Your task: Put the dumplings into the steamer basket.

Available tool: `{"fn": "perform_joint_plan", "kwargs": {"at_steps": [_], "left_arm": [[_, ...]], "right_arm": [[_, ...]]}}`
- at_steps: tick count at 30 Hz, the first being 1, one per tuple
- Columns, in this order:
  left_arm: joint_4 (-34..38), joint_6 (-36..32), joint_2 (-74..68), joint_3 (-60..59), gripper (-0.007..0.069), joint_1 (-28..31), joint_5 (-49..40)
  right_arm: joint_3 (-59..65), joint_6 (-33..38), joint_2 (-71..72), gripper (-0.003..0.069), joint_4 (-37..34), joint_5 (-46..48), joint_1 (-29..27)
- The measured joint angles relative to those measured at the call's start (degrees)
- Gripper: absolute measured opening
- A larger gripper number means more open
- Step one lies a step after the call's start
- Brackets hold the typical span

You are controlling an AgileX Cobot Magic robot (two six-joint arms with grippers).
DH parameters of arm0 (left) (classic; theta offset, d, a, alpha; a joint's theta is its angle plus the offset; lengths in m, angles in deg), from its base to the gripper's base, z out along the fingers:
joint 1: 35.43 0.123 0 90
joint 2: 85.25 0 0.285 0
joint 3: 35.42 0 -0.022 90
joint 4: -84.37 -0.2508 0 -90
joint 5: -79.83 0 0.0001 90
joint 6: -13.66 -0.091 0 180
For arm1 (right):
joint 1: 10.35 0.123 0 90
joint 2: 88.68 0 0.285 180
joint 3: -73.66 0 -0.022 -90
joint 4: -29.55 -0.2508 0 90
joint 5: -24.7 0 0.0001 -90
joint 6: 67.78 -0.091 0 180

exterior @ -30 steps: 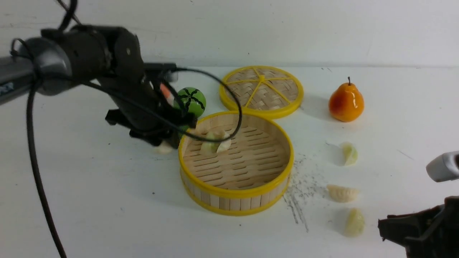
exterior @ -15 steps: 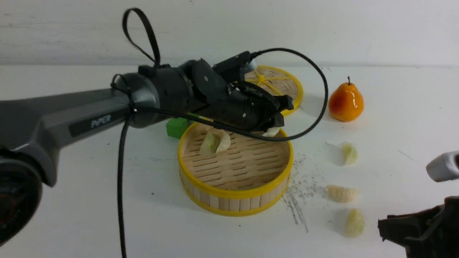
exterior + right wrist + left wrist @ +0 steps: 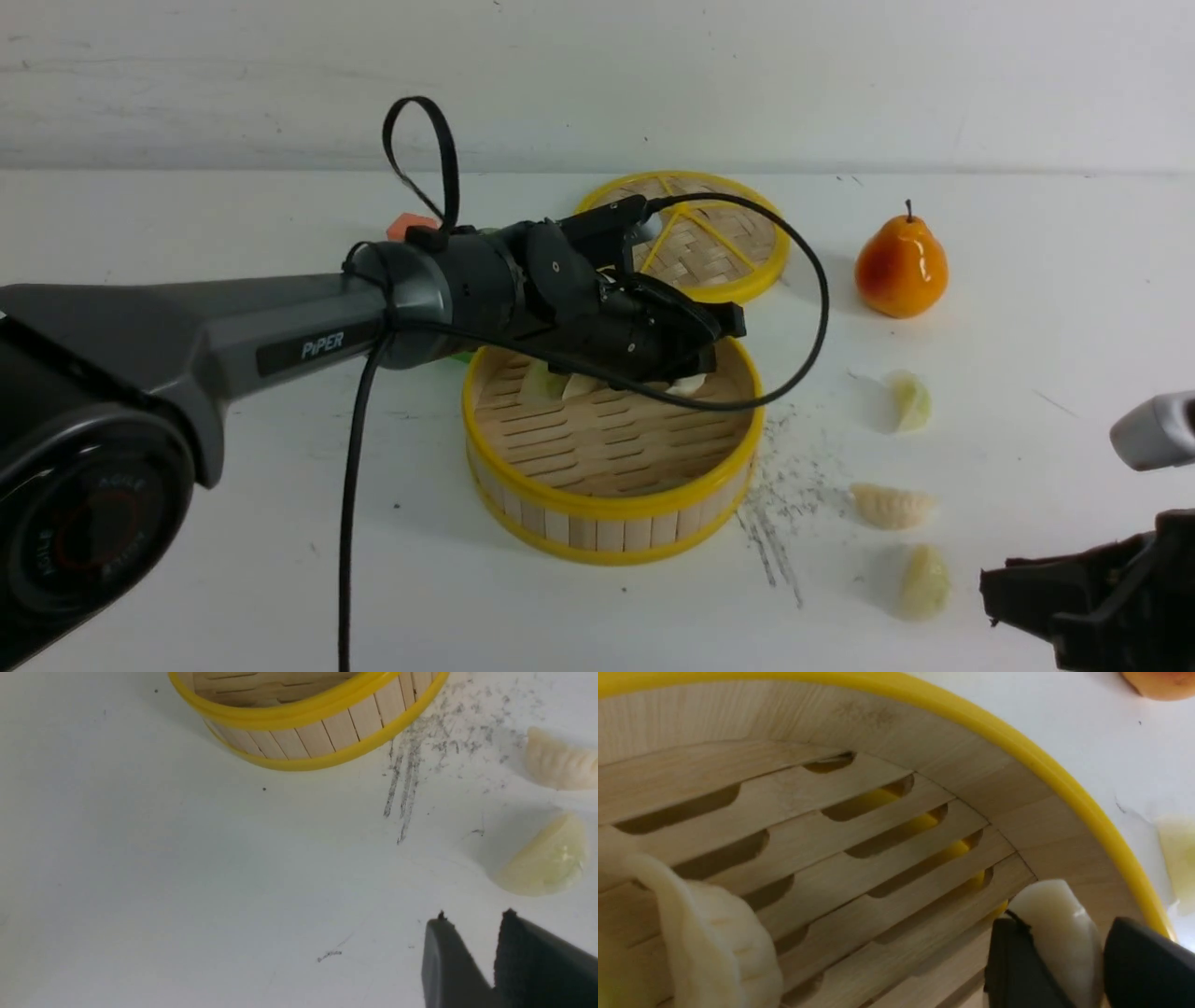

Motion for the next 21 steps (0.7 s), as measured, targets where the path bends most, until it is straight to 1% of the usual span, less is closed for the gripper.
{"fn": "perform_joint_plan", "kwargs": {"at_steps": [4,7,8,9,10,11,14,16,19,21], "left_arm": [[-2.8,1.7,0.0,0.0,0.0314,0.0,0.0],[-7.4,4.0,0.0,0.0,0.0440,0.0,-0.1],[-7.4,4.0,0.0,0.0,0.0440,0.0,-0.1],[-9.5,5.6,0.0,0.0,0.0477,0.0,-0.2],[-9.9,5.8,0.0,0.0,0.0477,0.0,-0.2],[-12.5,7.4,0.1,0.0,0.0503,0.0,-0.3],[-15.1,9.1,1.1,0.0,0.0514,0.0,-0.8],[-15.8,9.2,2.5,0.0,0.0509,0.0,-1.1],[-16.1,8.8,5.0,0.0,0.0471,0.0,-1.8],[-16.1,8.2,6.3,0.1,0.0411,0.0,-3.1]], "right_arm": [[0.0,0.0,0.0,0.0169,-0.1,0.0,0.0],[0.0,0.0,-0.1,0.0173,0.0,0.2,0.0],[0.0,0.0,-0.1,0.0174,0.0,0.2,0.0],[0.0,0.0,-0.1,0.0175,0.0,0.2,0.0],[0.0,0.0,-0.1,0.0175,0.0,0.2,0.0],[0.0,0.0,-0.1,0.0176,0.0,0.2,0.0],[0.0,0.0,-0.1,0.0178,0.0,0.2,0.0],[0.0,0.0,-0.1,0.0178,0.0,0.2,0.0],[0.0,0.0,-0.1,0.0181,0.0,0.2,0.0],[0.0,0.0,-0.1,0.0182,0.0,0.2,0.0]]}}
